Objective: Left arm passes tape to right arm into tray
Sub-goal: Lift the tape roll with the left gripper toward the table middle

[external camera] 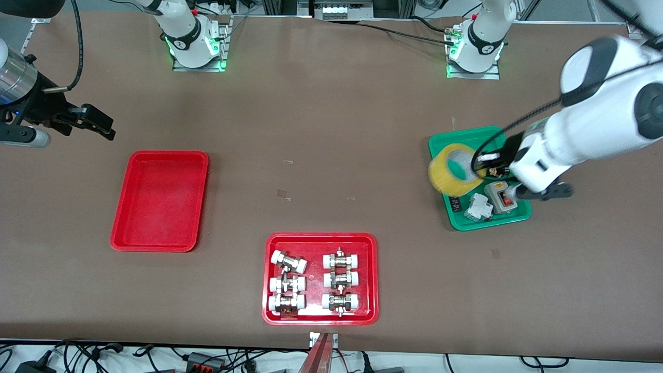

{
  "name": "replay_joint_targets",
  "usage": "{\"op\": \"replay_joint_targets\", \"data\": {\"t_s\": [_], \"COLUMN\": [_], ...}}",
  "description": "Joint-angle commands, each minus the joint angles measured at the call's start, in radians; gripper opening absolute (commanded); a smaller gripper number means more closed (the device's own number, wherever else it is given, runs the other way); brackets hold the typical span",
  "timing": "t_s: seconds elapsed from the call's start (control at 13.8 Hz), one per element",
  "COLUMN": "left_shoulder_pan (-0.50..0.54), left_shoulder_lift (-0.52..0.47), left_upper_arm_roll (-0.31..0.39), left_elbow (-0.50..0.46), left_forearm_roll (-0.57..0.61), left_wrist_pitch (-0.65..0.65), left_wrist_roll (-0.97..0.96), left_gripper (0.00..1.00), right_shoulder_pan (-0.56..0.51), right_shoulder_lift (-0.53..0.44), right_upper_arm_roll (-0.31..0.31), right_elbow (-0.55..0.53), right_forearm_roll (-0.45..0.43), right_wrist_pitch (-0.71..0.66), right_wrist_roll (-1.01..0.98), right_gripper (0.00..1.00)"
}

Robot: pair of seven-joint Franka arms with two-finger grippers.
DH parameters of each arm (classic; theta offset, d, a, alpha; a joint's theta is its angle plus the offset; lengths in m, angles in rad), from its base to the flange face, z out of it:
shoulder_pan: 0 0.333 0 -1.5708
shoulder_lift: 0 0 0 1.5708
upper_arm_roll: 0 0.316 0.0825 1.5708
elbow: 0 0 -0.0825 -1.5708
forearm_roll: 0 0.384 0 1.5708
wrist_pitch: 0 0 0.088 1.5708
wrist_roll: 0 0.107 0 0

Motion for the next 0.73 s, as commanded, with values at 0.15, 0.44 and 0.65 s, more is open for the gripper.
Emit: {"op": "replay_joint_targets", "data": {"t_s": [0.15,0.44,0.65], "left_shoulder_pan": [-0.132,-0.247,-0.302], "left_shoulder_lift": [0.144,0.279,0.327], "left_upper_arm_roll": [-0.011,-0.022,-0.027], "left_elbow": [0.066,0.139,0.163], "left_forearm_roll": [-0.037,-0.196,-0.359], "left_wrist_pitch": [0.172,0.344,0.476], "left_wrist_roll": [-0.201,-0.440,-0.571], "left_gripper": [0.01,0.00,0.00], "right_shoulder_pan": [-0.003,0.000,0.017], "right_shoulder_lift": [0.022,0.022,0.022], "right_upper_arm_roll": [0.003,0.005,0.005], "right_elbow": [0.021,0.006,0.001], "right_forearm_roll": [-0.015,-0.015,-0.008], "right_wrist_pitch": [-0.022,-0.028,-0.069], "right_wrist_roll": [0.011,0.014,0.014], "right_gripper": [1.00,1.00,1.00]}}
